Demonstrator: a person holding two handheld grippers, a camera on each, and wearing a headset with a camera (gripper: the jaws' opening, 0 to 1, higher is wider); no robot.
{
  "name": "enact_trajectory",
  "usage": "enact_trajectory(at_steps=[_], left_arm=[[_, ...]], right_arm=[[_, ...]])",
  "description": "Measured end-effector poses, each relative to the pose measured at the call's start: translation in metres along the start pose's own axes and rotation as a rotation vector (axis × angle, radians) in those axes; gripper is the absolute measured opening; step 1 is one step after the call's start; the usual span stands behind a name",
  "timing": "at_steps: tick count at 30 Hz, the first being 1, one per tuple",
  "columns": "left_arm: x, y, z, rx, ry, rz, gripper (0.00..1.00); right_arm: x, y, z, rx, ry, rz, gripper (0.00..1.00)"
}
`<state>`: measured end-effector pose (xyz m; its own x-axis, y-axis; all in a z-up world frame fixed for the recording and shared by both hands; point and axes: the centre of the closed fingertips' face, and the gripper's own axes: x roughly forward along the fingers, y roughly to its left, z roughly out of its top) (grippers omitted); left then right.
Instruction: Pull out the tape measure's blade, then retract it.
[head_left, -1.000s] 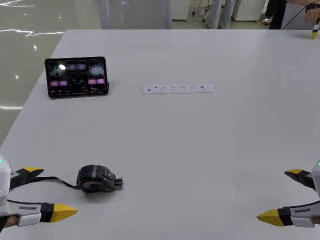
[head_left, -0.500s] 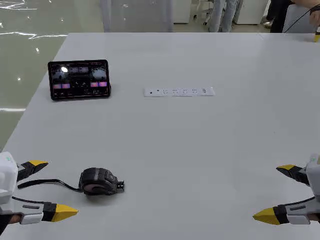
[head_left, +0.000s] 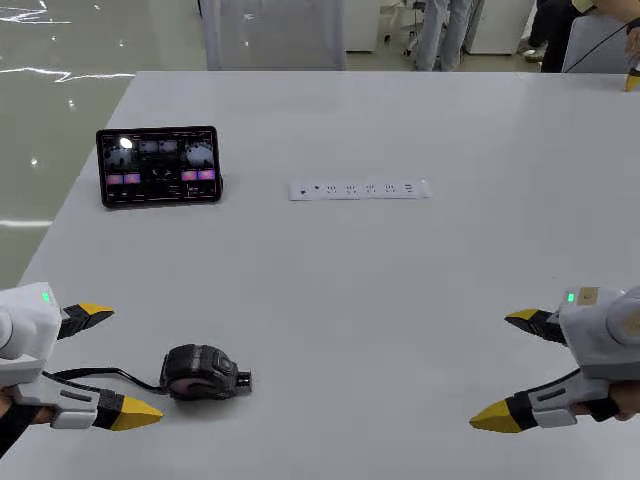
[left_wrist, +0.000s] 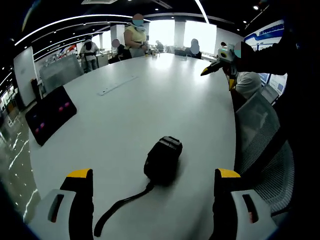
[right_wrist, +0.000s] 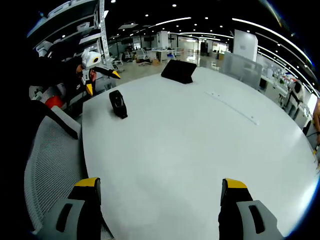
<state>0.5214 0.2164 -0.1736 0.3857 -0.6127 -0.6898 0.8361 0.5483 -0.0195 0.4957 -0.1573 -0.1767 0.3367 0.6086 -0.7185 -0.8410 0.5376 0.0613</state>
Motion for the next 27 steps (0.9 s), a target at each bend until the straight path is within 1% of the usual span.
enact_trajectory(at_steps=[5,6,10,12,13,14,15,16,18,19,22,23,24,27], left_arm=[[0.01,-0.006,0.005,0.057,0.037,-0.045,0.99],[0.012,-0.009,0.006,0.069,0.048,-0.058,0.98],[0.019,-0.011,0.006,0.111,0.082,-0.082,0.97],[0.023,-0.014,0.004,0.143,0.107,-0.11,0.96],[0.025,-0.018,0.001,0.162,0.132,-0.152,0.93],[0.027,-0.019,0.0,0.161,0.148,-0.16,0.91],[0.029,-0.019,-0.001,0.167,0.167,-0.163,0.89],[0.034,-0.019,0.0,0.186,0.172,-0.165,0.91],[0.04,-0.02,-0.001,0.212,0.193,-0.184,0.94],[0.042,-0.021,-0.001,0.22,0.199,-0.194,0.93],[0.05,-0.024,0.001,0.232,0.209,-0.216,0.92],[0.052,-0.025,0.002,0.239,0.213,-0.222,0.92],[0.055,-0.025,0.001,0.253,0.218,-0.232,0.92],[0.061,-0.024,0.002,0.281,0.231,-0.242,0.93]], right_arm=[[0.011,0.004,-0.005,0.003,0.017,0.025,0.99],[0.015,0.001,-0.006,0.0,0.021,0.024,0.99],[0.023,0.003,-0.005,-0.001,0.033,0.032,0.99],[0.027,0.005,-0.005,-0.015,0.051,0.04,0.99],[0.03,0.005,-0.003,-0.024,0.053,0.042,0.99],[0.033,0.005,-0.002,-0.026,0.053,0.042,0.99],[0.035,0.005,-0.001,-0.025,0.052,0.041,0.99],[0.039,0.004,0.003,-0.018,0.045,0.039,0.99],[0.045,0.008,0.011,-0.023,0.028,0.059,0.99],[0.048,0.008,0.012,-0.024,0.031,0.061,0.99],[0.056,0.012,0.02,-0.044,0.032,0.079,0.99],[0.059,0.013,0.023,-0.051,0.026,0.085,0.99],[0.063,0.013,0.03,-0.075,0.001,0.089,0.99],[0.07,0.017,0.039,-0.089,-0.014,0.108,0.99]])
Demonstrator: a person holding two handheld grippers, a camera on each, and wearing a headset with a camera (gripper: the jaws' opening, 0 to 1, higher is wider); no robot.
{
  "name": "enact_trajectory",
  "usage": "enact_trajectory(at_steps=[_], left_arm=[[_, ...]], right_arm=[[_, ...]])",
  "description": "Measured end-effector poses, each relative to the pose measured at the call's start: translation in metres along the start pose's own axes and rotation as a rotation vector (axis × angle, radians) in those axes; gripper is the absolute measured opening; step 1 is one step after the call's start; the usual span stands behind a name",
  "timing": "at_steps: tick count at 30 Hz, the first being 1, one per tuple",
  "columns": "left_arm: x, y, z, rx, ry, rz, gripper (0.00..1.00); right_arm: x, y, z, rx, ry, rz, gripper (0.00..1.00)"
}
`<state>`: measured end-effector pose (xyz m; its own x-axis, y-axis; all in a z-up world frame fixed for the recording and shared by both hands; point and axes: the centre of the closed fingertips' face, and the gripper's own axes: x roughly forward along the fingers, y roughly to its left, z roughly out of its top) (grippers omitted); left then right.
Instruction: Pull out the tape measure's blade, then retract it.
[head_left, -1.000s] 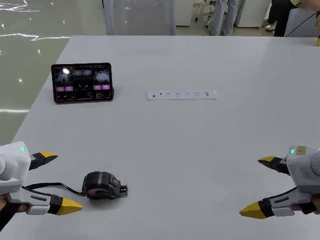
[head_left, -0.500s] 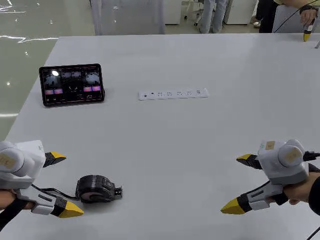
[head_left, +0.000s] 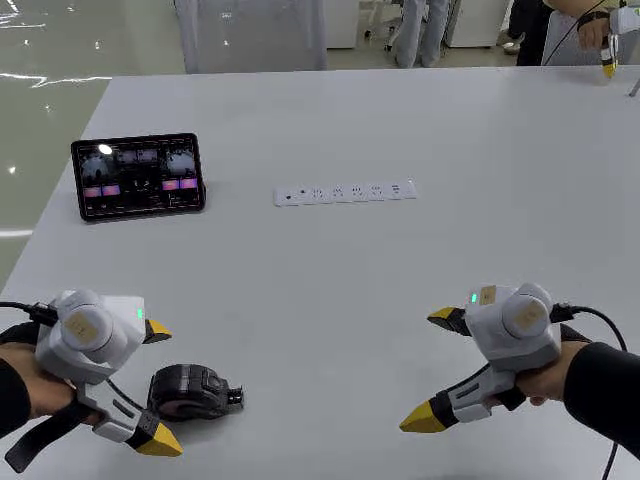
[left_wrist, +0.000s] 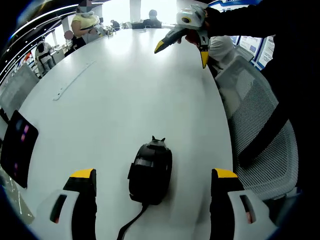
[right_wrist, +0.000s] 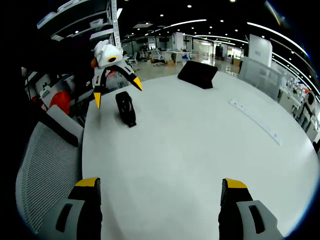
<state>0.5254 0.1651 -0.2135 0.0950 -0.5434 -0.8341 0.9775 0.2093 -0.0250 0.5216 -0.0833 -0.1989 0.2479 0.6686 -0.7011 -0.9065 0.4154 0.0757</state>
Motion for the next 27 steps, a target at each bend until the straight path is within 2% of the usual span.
enact_trajectory(at_steps=[4,8,11,13,15,18,21,27], left_arm=[[0.002,0.0,0.003,0.013,0.015,-0.024,0.92],[0.003,0.0,0.005,0.007,0.021,-0.032,0.86],[0.003,-0.002,0.006,-0.005,0.022,-0.049,0.83],[0.004,-0.005,0.009,-0.018,0.015,-0.062,0.8],[0.006,-0.005,0.008,0.001,0.038,-0.052,0.78],[0.008,-0.006,0.006,0.015,0.063,-0.06,0.7],[0.011,-0.009,0.006,0.025,0.07,-0.073,0.65],[0.017,-0.011,0.003,0.06,0.12,-0.077,0.47]], right_arm=[[0.011,0.003,0.01,-0.032,0.0,0.02,0.99],[0.022,0.004,0.018,-0.058,-0.003,0.03,0.99],[0.033,0.007,0.02,-0.106,0.021,0.045,0.99],[0.039,0.008,0.022,-0.105,0.025,0.05,0.99],[0.046,0.012,0.027,-0.096,0.021,0.069,0.99],[0.057,0.016,0.033,-0.109,0.023,0.075,0.99],[0.066,0.022,0.04,-0.117,0.017,0.09,0.99],[0.084,0.034,0.049,-0.172,0.034,0.12,0.99]])
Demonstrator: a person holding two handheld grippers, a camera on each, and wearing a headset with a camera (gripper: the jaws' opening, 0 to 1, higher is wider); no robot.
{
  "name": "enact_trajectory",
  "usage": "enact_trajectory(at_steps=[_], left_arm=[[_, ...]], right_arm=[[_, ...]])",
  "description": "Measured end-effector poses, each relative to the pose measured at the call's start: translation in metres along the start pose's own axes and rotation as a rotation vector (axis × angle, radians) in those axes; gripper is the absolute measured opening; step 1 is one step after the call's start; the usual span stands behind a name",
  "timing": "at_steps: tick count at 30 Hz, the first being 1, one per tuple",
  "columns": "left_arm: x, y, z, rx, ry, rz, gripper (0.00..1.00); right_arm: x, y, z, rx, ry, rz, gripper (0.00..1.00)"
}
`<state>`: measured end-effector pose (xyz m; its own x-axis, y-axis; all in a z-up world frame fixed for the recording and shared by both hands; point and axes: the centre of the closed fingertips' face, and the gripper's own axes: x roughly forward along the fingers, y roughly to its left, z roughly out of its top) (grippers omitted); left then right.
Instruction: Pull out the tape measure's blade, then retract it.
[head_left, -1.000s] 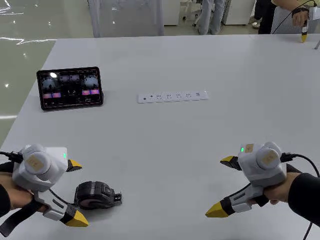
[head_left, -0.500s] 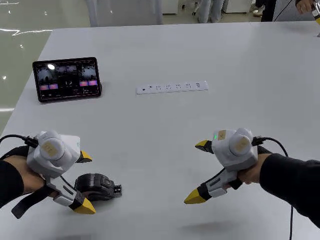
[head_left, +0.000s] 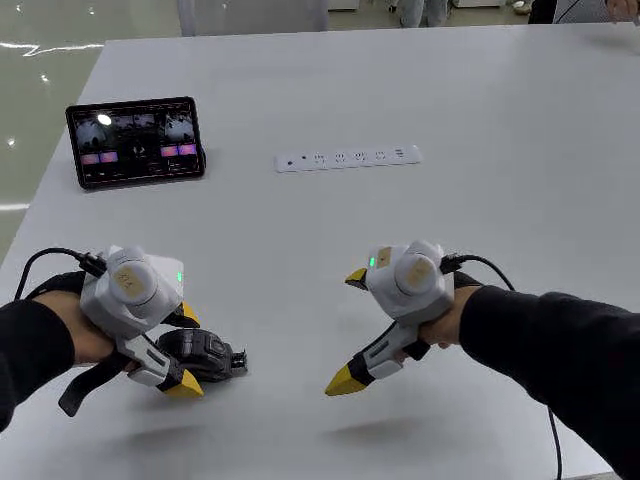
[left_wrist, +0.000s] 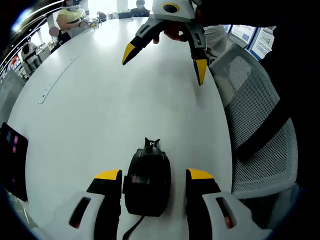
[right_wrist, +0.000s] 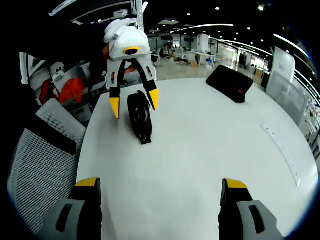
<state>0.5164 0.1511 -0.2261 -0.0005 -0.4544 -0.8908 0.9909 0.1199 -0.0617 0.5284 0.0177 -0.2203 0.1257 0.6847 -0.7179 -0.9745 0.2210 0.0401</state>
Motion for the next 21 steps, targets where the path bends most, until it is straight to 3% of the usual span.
enact_trajectory(at_steps=[4,8,12,16,21], left_arm=[[0.001,0.012,-0.002,0.029,0.035,0.057,0.32],[0.003,0.011,-0.003,0.01,0.042,0.029,0.32],[0.005,0.009,-0.003,-0.002,0.046,0.045,0.33],[0.006,0.01,-0.004,0.023,0.055,0.044,0.32],[0.006,0.01,-0.003,0.011,0.039,0.037,0.33]], right_arm=[[0.009,0.001,0.007,-0.019,0.0,0.011,0.99],[0.018,0.0,0.011,-0.042,0.002,0.013,0.88],[0.031,-0.001,0.015,-0.037,0.001,0.02,0.86],[0.041,0.005,0.02,-0.045,-0.009,0.041,0.79],[0.055,0.012,0.027,-0.075,-0.01,0.056,0.68]])
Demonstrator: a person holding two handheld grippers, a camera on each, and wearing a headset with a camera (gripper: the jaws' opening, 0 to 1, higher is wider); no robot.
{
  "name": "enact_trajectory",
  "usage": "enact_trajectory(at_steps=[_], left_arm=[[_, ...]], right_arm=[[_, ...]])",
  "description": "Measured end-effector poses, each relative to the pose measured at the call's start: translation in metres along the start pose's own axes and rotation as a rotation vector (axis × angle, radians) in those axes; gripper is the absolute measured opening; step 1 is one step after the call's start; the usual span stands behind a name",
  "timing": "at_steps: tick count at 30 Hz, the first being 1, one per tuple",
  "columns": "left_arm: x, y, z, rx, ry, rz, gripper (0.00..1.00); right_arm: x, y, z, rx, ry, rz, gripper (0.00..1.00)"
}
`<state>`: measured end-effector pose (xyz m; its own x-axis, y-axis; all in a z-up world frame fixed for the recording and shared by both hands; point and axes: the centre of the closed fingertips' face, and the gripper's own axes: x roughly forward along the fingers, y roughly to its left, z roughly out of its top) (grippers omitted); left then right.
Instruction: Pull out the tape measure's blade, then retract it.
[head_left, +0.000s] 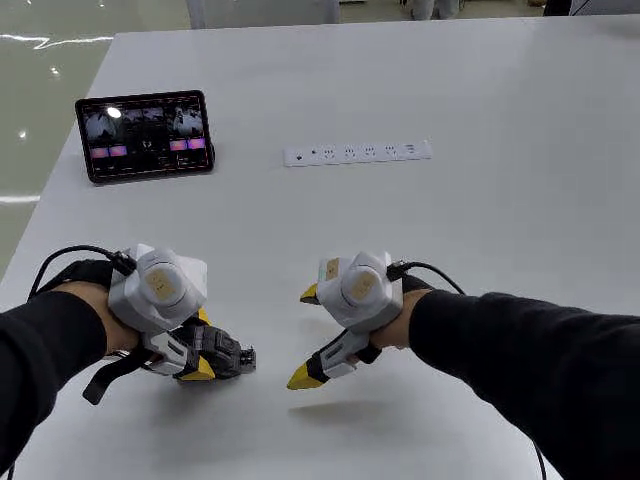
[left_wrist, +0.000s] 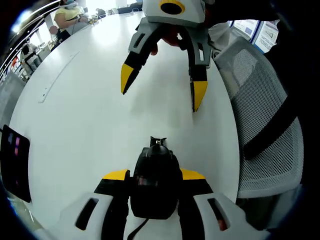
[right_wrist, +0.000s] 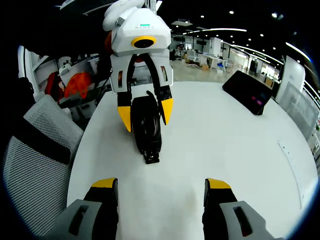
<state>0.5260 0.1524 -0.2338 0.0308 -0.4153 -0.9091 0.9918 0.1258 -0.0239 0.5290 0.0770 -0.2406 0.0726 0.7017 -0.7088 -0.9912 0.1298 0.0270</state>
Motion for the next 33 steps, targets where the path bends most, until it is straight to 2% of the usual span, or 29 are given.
enact_trajectory(at_steps=[5,8,11,16,20,25,33], left_arm=[[0.001,0.0,0.0,0.001,-0.012,0.015,0.33],[0.002,0.001,-0.001,-0.001,-0.021,0.021,0.33],[0.003,0.002,-0.001,-0.001,-0.03,0.024,0.33],[0.005,0.002,-0.001,0.004,-0.025,0.018,0.34],[0.006,0.002,-0.001,0.011,-0.02,0.011,0.34],[0.006,0.002,-0.001,0.009,-0.034,0.015,0.34],[0.007,0.002,0.0,0.009,-0.045,0.013,0.34]], right_arm=[[0.015,0.006,0.011,-0.028,-0.014,0.015,0.61],[0.024,0.012,0.013,-0.074,-0.008,0.031,0.53],[0.03,0.014,0.014,-0.079,-0.003,0.037,0.47],[0.04,0.016,0.016,-0.045,-0.009,0.04,0.38],[0.046,0.015,0.016,-0.06,-0.001,0.039,0.32],[0.049,0.013,0.012,-0.077,0.02,0.036,0.27],[0.059,0.015,0.019,-0.109,0.017,0.034,0.15]])
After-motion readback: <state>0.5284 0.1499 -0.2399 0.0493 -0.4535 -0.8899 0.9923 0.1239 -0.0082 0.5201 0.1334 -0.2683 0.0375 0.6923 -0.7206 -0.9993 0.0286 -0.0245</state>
